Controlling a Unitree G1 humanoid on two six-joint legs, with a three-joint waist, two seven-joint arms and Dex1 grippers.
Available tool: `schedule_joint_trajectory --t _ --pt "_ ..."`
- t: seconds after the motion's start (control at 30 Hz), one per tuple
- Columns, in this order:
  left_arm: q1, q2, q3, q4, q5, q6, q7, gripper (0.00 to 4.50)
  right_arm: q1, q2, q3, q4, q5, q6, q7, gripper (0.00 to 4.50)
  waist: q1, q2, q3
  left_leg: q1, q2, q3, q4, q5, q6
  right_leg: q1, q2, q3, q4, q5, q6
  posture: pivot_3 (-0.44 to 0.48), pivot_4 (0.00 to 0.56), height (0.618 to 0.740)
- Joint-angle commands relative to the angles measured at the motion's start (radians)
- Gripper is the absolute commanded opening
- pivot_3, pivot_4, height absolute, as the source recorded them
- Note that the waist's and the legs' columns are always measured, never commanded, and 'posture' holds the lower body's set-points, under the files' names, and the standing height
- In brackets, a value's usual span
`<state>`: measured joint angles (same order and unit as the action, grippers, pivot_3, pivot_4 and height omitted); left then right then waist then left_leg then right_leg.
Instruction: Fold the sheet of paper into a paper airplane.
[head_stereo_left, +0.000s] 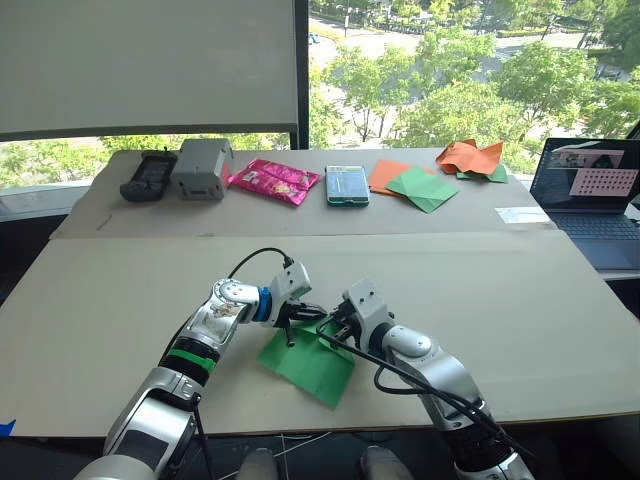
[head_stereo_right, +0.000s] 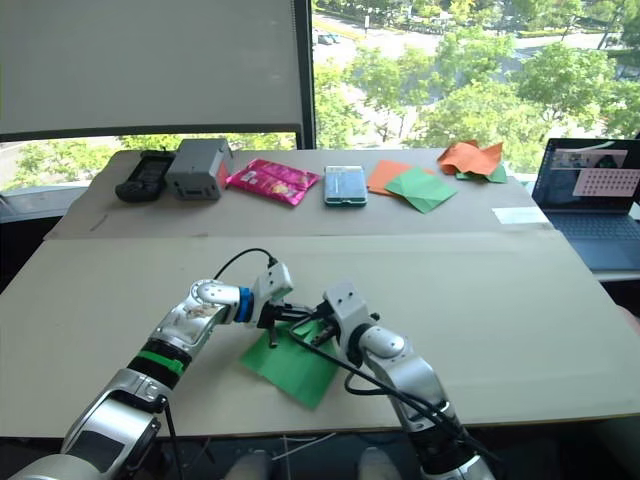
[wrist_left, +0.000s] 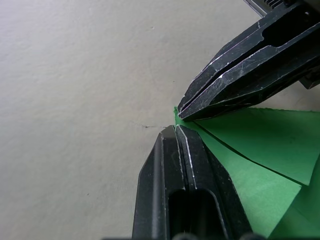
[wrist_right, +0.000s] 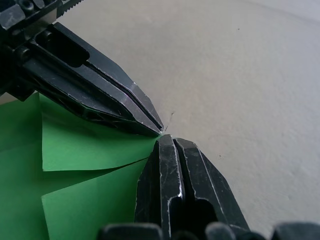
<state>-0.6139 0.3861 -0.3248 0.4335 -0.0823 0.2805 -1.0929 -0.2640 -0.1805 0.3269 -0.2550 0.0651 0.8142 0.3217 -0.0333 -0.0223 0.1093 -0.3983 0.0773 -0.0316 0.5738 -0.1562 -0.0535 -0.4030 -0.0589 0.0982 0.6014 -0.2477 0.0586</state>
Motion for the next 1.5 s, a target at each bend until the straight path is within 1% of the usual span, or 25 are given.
schedule_joint_trajectory --t 0.03,0.37,0.43,0.5,0.7,0.97,1.2,1.5 --pt "0.054 0.029 -0.03 0.005 0.042 0.008 -0.006 0.04 0.002 0.0 0.009 0.0 -0.005 0.025 -0.003 0.0 -0.003 0.0 -0.002 0.0 0.0 0.0 0.0 0.0 0.0 0.0 0.0 0.0 0.0 0.0 0.0 0.0 0.15 0.721" --pt "0.164 0.113 -0.005 -0.108 0.035 0.041 0.003 0.04 0.0 0.003 0.021 0.007 -0.008 0.022 0.002 0.0 -0.015 -0.001 -0.003 0.004 0.0 0.0 -0.001 0.0 0.0 0.0 0.0 0.0 0.006 -0.001 -0.001 0.0 0.15 0.721" --pt "0.187 0.133 0.005 -0.13 0.032 0.049 0.006 0.04 -0.001 0.002 0.022 0.008 -0.008 0.021 0.004 0.0 -0.015 -0.001 -0.003 0.007 0.0 0.0 -0.001 -0.001 -0.001 0.001 0.0 0.0 0.007 -0.002 -0.001 0.0 0.15 0.721" --pt "0.211 0.153 0.017 -0.153 0.027 0.059 0.006 0.04 -0.003 0.002 0.023 0.01 -0.008 0.02 0.005 0.0 -0.016 -0.001 -0.003 0.007 0.0 0.0 -0.002 -0.004 -0.007 0.0 0.0 0.0 0.008 -0.002 -0.002 0.0 0.15 0.721" --pt "0.295 0.217 0.066 -0.203 0.004 0.088 0.019 0.04 -0.009 0.002 0.027 0.015 -0.007 0.019 0.011 0.0 -0.024 -0.001 -0.004 0.009 0.001 0.0 -0.003 -0.005 -0.006 0.0 0.0 0.0 0.008 -0.002 -0.002 0.0 0.15 0.721" --pt "0.356 0.242 0.087 -0.276 -0.015 0.12 0.038 0.04 -0.015 0.004 0.032 0.022 -0.007 0.014 0.019 0.0 -0.031 -0.001 -0.004 0.01 0.001 0.0 -0.003 -0.005 -0.007 0.0 0.0 0.0 0.008 -0.003 -0.002 0.0 0.15 0.721" --pt "0.355 0.251 0.114 -0.329 -0.045 0.162 0.048 0.04 -0.026 -0.007 0.054 0.025 -0.015 -0.03 0.046 0.0 -0.036 -0.001 -0.003 0.01 0.001 0.0 -0.003 -0.005 -0.007 0.0 0.0 0.0 0.008 -0.003 -0.003 0.0 0.15 0.721" --pt "0.391 0.288 0.149 -0.374 -0.07 0.194 0.057 0.04 -0.063 -0.029 0.061 0.086 -0.034 -0.073 0.076 0.0 -0.039 -0.001 -0.003 0.011 0.001 0.0 -0.004 -0.006 -0.006 -0.001 0.0 0.0 0.008 -0.003 -0.003 0.0 0.15 0.721"
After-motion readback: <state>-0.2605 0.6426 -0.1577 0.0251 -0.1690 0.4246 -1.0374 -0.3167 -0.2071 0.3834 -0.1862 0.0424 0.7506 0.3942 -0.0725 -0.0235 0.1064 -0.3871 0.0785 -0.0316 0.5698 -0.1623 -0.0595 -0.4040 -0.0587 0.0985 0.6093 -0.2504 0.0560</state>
